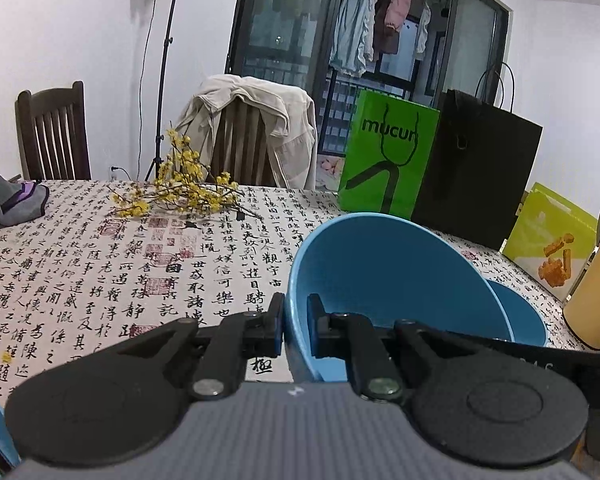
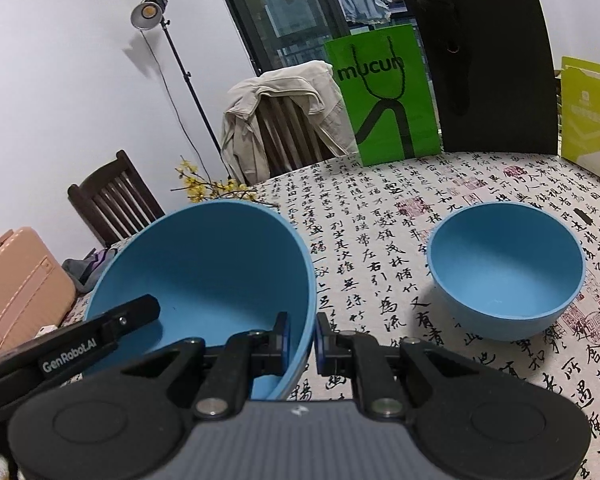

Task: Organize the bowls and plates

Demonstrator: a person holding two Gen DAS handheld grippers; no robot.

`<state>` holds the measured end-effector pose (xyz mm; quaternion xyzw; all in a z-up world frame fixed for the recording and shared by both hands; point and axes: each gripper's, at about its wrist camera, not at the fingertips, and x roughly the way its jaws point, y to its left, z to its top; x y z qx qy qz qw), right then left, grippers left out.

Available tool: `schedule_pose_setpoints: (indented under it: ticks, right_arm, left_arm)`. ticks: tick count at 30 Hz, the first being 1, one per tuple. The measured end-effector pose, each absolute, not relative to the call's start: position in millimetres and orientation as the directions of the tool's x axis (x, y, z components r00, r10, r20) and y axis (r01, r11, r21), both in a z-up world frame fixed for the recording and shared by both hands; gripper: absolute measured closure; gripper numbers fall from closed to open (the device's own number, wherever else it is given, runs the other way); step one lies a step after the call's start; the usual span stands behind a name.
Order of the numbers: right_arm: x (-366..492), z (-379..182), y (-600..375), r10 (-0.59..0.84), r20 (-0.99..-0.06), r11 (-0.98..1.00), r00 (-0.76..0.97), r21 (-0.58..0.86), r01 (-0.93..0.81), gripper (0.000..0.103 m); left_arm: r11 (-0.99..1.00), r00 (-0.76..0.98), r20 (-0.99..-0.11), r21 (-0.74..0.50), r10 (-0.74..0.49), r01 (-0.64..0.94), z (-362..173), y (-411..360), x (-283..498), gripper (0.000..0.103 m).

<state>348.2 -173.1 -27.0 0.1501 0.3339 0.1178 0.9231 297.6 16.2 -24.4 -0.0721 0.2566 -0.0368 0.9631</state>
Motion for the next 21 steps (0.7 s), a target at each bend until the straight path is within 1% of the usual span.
schedule_pose_setpoints:
  ticks: [21]
  right_arm:
    - [336.1, -19.4, -145.3, 0.386, -0.552, 0.908, 0.739, 0.367, -0.200, 0.091]
  left_arm:
    - [0.982, 0.891, -0.447, -0.191, -0.084, -0.004, -22.9, 50.7, 265.9, 0.091]
